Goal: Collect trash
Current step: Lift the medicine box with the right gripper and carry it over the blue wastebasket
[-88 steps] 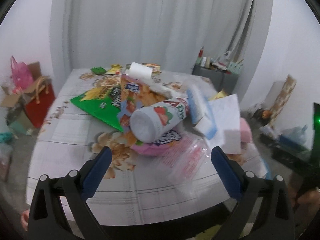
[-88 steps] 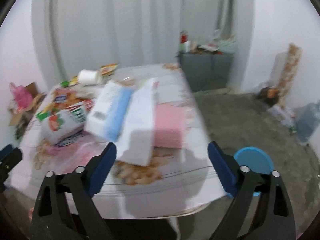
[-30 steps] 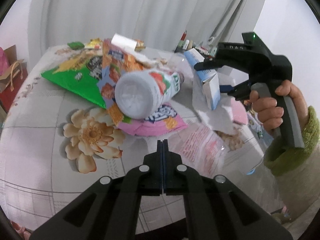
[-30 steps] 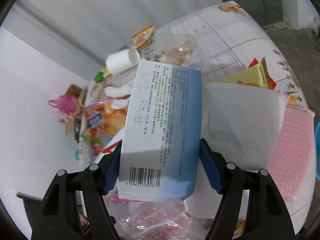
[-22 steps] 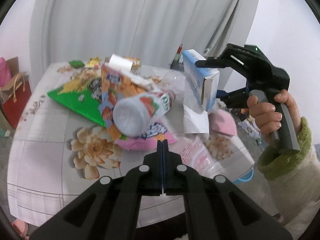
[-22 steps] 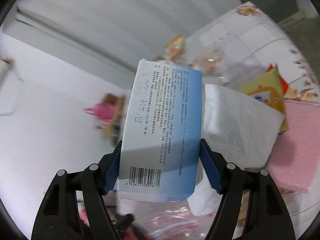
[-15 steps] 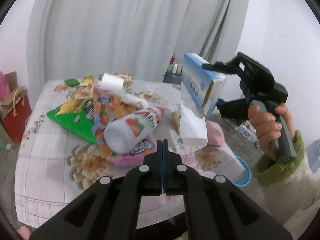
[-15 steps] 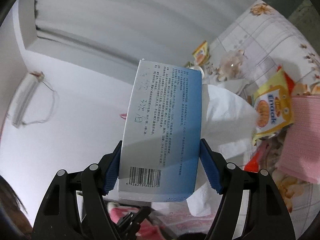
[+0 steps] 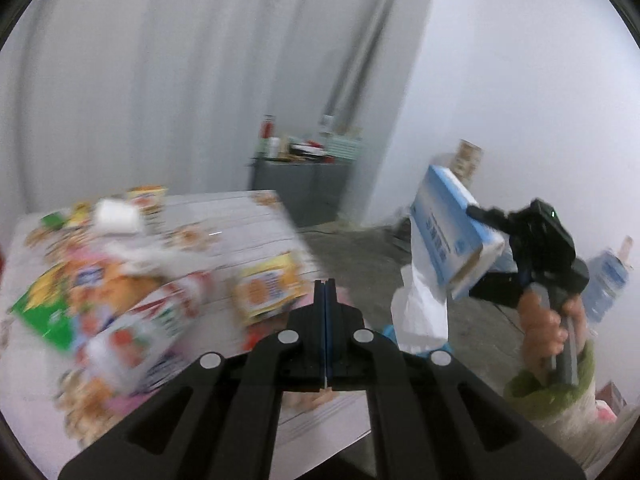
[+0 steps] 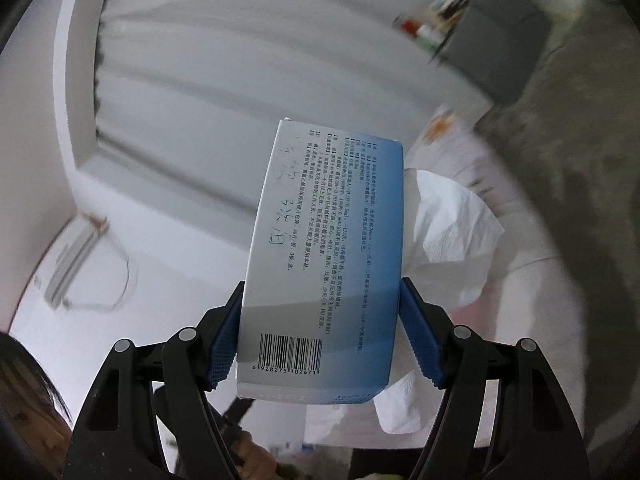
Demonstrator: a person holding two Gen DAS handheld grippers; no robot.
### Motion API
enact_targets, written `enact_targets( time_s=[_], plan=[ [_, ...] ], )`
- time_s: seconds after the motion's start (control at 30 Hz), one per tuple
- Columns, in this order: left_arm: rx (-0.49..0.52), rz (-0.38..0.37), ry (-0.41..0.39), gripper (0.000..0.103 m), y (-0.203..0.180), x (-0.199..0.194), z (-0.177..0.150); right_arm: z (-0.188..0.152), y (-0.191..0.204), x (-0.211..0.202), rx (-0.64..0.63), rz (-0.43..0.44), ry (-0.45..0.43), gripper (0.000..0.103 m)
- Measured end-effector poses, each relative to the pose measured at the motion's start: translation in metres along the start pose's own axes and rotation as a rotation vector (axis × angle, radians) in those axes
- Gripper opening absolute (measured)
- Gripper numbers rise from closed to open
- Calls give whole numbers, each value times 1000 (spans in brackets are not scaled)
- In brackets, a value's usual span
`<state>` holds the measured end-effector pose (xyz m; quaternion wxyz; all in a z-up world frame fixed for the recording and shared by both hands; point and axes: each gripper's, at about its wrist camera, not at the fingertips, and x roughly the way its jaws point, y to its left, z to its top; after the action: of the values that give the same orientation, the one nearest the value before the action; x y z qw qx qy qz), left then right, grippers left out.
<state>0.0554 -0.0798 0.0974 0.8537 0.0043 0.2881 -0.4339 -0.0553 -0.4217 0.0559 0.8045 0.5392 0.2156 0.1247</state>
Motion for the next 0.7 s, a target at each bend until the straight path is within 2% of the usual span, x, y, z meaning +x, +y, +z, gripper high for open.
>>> enact_targets(
  time_s=[0.2,0.37,0.5,0.63,0.7],
  plan=[
    [65,-174,70,0,-62,66,24,6,-40,-73,90,-77,-165,69],
    [76,-287,196,0,-112,141,30,0,-74,-113,151,-145,-277,69],
    [119,-305,272,0,-155,201,24,8,-97,-126,191,-185,-321,69],
    [179,-309,343,0,-202,260,5,15,-149,-127,281,-245,-351,69],
    [223,-306,381,0,-225,288,-7,30,-173,-144,331,-255,-355,69]
  ],
)
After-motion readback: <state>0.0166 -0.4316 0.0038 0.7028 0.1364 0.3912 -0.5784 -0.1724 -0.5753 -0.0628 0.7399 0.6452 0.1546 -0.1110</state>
